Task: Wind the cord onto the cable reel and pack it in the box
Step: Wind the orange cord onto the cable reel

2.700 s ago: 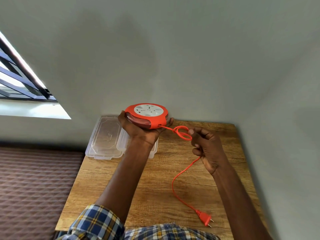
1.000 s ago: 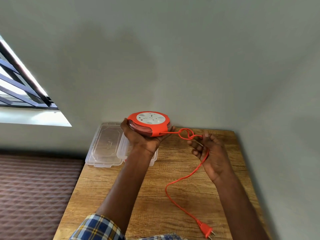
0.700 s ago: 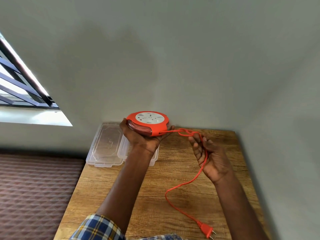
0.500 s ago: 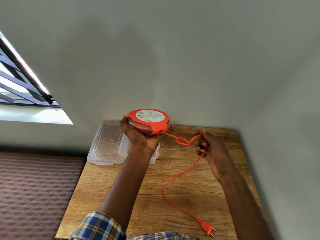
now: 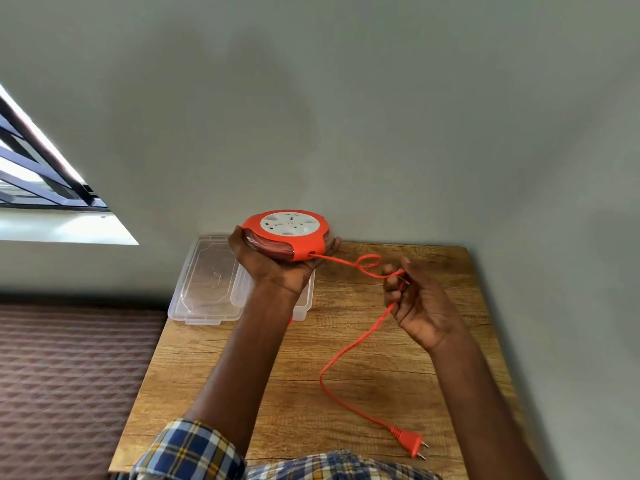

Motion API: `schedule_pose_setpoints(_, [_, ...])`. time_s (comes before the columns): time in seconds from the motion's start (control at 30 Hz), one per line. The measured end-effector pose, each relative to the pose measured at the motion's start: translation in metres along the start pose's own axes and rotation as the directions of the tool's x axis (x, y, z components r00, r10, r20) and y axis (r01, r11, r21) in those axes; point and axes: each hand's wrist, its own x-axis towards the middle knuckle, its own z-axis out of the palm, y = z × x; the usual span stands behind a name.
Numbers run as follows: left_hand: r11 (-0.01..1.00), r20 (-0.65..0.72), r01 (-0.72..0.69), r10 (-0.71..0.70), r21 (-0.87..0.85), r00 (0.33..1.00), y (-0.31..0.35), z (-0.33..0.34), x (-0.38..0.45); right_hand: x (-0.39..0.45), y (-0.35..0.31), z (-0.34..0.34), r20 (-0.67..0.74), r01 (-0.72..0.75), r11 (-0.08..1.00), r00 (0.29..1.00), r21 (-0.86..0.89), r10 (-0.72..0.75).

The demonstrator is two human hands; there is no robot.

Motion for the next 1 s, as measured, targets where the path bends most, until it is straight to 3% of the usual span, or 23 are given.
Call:
schedule_pose_setpoints(0.03, [1.0, -0.004, -0.001, 0.001, -0.012, 1.0, 0.001, 0.0, 0.0, 0.003, 0.003, -0.003, -0.045, -0.009, 0.998, 0.999, 0.067, 0.012])
schedule_pose_setpoints(0.07, [0.999, -0.008, 0.004, -0.004, -0.034, 1.0, 0.0, 0.0, 0.0, 0.008, 0.007, -0.007, -0.113, 0.012, 1.0, 0.994, 0.014, -0.01])
schedule_pose_setpoints(0.1, [0.998, -0.008, 0.014, -0.015, -0.06, 1.0, 0.0, 0.001, 0.0, 0.011, 0.012, -0.012, -0.179, 0.058, 0.985, 0.98, -0.16, -0.087])
schedule_pose_setpoints(0.13, [0.996, -0.008, 0.024, -0.025, -0.085, 1.0, -0.001, 0.002, -0.001, 0.013, 0.017, -0.016, -0.234, 0.103, 0.9, 0.947, -0.424, -0.219])
schedule_pose_setpoints(0.17, [0.995, -0.012, 0.029, -0.03, -0.098, 0.999, -0.002, 0.003, -0.002, 0.015, 0.021, -0.022, -0.228, 0.125, 0.705, 0.895, -0.698, -0.383])
schedule_pose_setpoints(0.2, [0.994, -0.02, 0.026, -0.028, -0.102, 0.999, -0.003, 0.003, -0.002, 0.016, 0.023, -0.025, -0.136, 0.122, 0.444, 0.852, -0.887, -0.505])
schedule_pose_setpoints(0.23, [0.995, -0.026, 0.022, -0.024, -0.101, 0.999, -0.005, 0.004, -0.002, 0.016, 0.022, -0.024, -0.006, 0.128, 0.2, 0.829, -0.971, -0.559])
schedule_pose_setpoints(0.27, [0.995, -0.03, 0.012, -0.015, -0.101, 0.999, -0.006, 0.005, -0.002, 0.013, 0.019, -0.019, 0.1, 0.153, 0.043, 0.811, -0.987, -0.576])
schedule_pose_setpoints(0.3, [0.995, -0.033, -0.005, 0.002, -0.101, 0.999, -0.007, 0.006, -0.001, 0.01, 0.014, -0.009, 0.167, 0.2, -0.005, 0.8, -0.98, -0.576])
schedule_pose_setpoints(0.33, [0.995, -0.039, -0.028, 0.024, -0.098, 0.999, -0.009, 0.007, -0.001, 0.005, 0.01, 0.005, 0.184, 0.265, 0.067, 0.808, -0.962, -0.56])
schedule_pose_setpoints(0.4, [0.995, -0.046, -0.069, 0.066, -0.07, 0.997, -0.012, 0.009, 0.0, -0.008, 0.005, 0.035, 0.154, 0.369, 0.424, 0.874, -0.827, -0.46])
schedule_pose_setpoints(0.43, [0.995, -0.044, -0.091, 0.089, -0.048, 0.995, -0.013, 0.009, 0.0, -0.013, 0.006, 0.047, 0.154, 0.349, 0.55, 0.916, -0.759, -0.369])
schedule_pose_setpoints(0.47, [0.993, -0.04, -0.112, 0.111, -0.03, 0.993, -0.012, 0.009, -0.001, -0.016, 0.009, 0.056, 0.169, 0.314, 0.594, 0.943, -0.741, -0.288])
schedule_pose_setpoints(0.57, [0.99, -0.011, -0.14, 0.14, 0.015, 0.99, -0.007, 0.009, -0.002, -0.014, 0.019, 0.053, 0.19, 0.245, 0.647, 0.97, -0.722, -0.155])
schedule_pose_setpoints(0.63, [0.986, -0.003, -0.167, 0.167, 0.001, 0.986, 0.0, 0.009, 0.0, -0.012, 0.015, 0.041, 0.175, 0.166, 0.75, 0.982, -0.641, -0.068])
schedule_pose_setpoints(0.73, [0.977, -0.003, -0.213, 0.213, -0.031, 0.977, 0.015, 0.005, 0.0, -0.012, 0.001, 0.022, 0.28, 0.115, 0.848, 0.959, -0.518, 0.041])
schedule_pose_setpoints(0.8, [0.974, -0.005, -0.225, 0.225, -0.014, 0.974, 0.019, 0.002, 0.0, -0.014, -0.006, 0.015, 0.336, 0.162, 0.9, 0.942, -0.405, -0.018])
schedule_pose_setpoints(0.9, [0.979, 0.019, -0.204, 0.204, 0.012, 0.979, 0.013, 0.0, -0.003, -0.012, -0.007, 0.018, 0.313, 0.179, 0.975, 0.941, -0.132, -0.13])
schedule_pose_setpoints(0.97, [0.983, 0.049, -0.183, 0.182, 0.009, 0.982, 0.008, 0.002, -0.005, -0.013, -0.009, 0.026, 0.263, 0.302, 0.913, 0.937, -0.275, -0.231])
schedule_pose_setpoints(1.0, [0.985, 0.062, -0.171, 0.17, 0.01, 0.983, 0.006, 0.003, -0.005, -0.013, -0.012, 0.025, 0.254, 0.409, 0.782, 0.911, -0.469, -0.324])
